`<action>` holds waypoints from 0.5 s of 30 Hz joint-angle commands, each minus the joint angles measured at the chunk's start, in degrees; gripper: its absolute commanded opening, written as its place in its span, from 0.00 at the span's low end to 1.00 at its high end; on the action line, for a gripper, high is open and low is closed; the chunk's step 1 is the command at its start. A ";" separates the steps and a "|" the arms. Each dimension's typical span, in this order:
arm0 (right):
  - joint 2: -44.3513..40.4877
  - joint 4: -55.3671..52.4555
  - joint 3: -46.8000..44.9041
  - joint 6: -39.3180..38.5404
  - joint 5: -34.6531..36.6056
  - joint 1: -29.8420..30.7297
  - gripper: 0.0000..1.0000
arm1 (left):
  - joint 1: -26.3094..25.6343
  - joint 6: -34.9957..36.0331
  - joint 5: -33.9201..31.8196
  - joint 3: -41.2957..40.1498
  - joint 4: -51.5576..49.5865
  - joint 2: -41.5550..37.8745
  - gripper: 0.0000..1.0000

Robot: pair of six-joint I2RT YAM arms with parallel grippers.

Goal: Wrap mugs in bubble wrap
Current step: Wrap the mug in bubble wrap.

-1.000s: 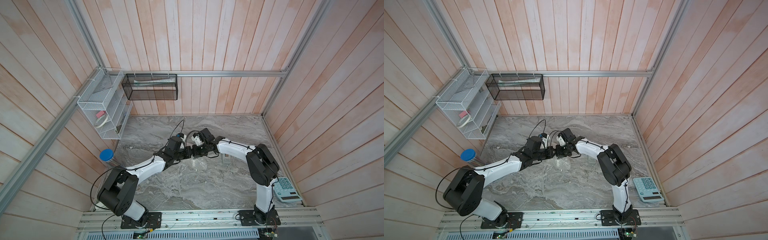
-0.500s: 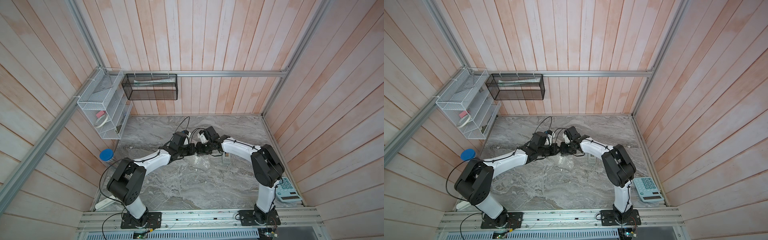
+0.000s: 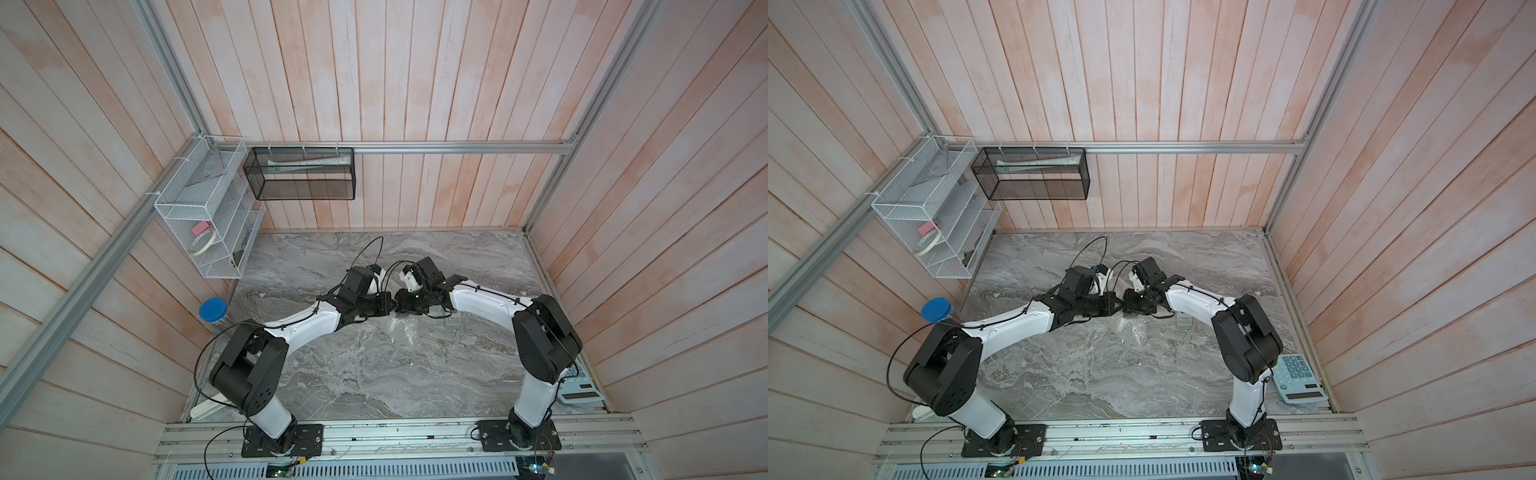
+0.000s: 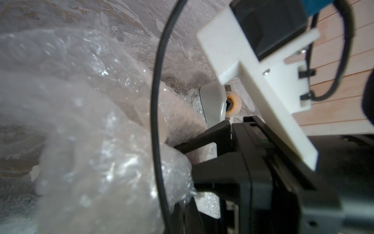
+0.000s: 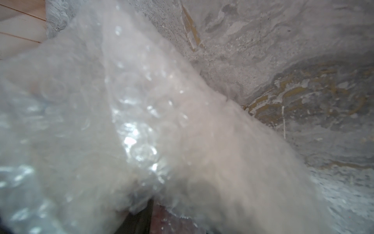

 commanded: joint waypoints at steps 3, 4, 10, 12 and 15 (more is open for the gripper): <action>-7.09 0.80 0.85 0.13 -11.23 2.76 0.43 | 1.68 2.38 -10.11 0.37 -7.79 3.85 0.00; -7.17 0.83 0.89 0.13 -11.21 2.76 0.43 | 1.86 2.98 -10.47 1.27 -8.27 4.44 0.00; -8.24 0.97 0.93 0.54 -11.24 2.73 0.44 | 2.25 5.37 -11.51 4.90 -10.34 7.13 0.00; -8.50 0.87 0.81 0.57 -11.24 2.70 0.43 | 2.54 5.88 -11.67 5.28 -10.77 7.63 0.00; -8.85 0.66 0.83 0.52 -11.21 2.67 0.44 | 3.17 6.47 -12.66 5.63 -11.62 7.60 0.00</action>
